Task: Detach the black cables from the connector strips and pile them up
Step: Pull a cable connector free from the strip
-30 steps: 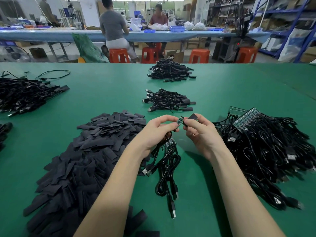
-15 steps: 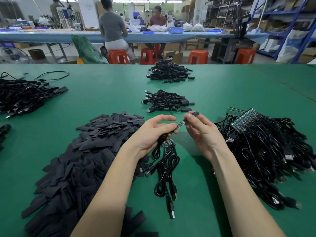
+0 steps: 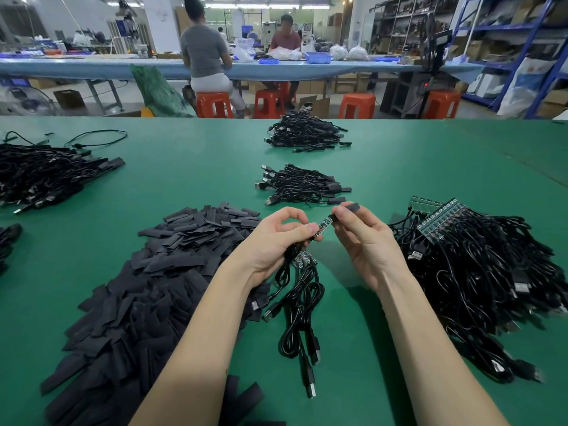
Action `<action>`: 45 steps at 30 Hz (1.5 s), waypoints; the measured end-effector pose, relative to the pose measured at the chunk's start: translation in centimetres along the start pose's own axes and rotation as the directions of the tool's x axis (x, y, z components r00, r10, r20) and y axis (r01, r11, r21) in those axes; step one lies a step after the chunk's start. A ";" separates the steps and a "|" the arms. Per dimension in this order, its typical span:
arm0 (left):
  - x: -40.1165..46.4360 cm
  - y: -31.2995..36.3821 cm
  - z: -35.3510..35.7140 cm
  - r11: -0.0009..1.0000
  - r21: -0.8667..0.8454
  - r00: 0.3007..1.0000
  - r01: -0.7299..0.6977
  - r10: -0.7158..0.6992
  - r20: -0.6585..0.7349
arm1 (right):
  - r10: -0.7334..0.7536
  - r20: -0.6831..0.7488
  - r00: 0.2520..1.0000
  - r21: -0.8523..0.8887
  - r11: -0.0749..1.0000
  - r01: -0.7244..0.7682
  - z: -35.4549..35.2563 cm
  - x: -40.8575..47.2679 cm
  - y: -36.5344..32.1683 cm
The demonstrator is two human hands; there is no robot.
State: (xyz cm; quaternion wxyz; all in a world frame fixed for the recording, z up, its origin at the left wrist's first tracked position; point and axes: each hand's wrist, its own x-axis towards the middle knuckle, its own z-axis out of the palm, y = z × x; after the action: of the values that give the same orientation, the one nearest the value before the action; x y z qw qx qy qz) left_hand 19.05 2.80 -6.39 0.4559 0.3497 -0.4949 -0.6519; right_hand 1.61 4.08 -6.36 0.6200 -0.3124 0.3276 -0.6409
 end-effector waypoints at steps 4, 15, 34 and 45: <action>0.0 0.0 0.0 1.000 0.006 1.000 -0.012 0.012 0.004 | -0.047 0.009 0.999 -0.051 0.998 0.048 0.1 0.1 0.0; -0.9 0.8 -1.1 0.981 0.189 0.988 -0.034 0.005 0.152 | 0.193 0.197 0.961 -0.133 0.977 -0.169 -1.1 -0.3 -0.8; -0.5 0.8 -1.0 0.933 0.343 0.994 -0.105 0.104 0.020 | 0.071 0.182 0.981 -0.121 0.991 -0.049 -0.3 0.0 0.2; -0.4 0.8 -1.0 0.816 0.529 0.960 -0.233 0.279 -0.007 | 0.055 0.036 0.998 -0.112 0.992 -0.051 -0.6 0.8 0.4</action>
State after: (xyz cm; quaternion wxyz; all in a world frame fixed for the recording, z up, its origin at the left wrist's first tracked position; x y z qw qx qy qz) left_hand 20.24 2.75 -5.92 0.4473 0.4176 -0.6763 -0.4099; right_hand 1.35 3.34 -7.04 0.6246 -0.3500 0.3587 -0.5989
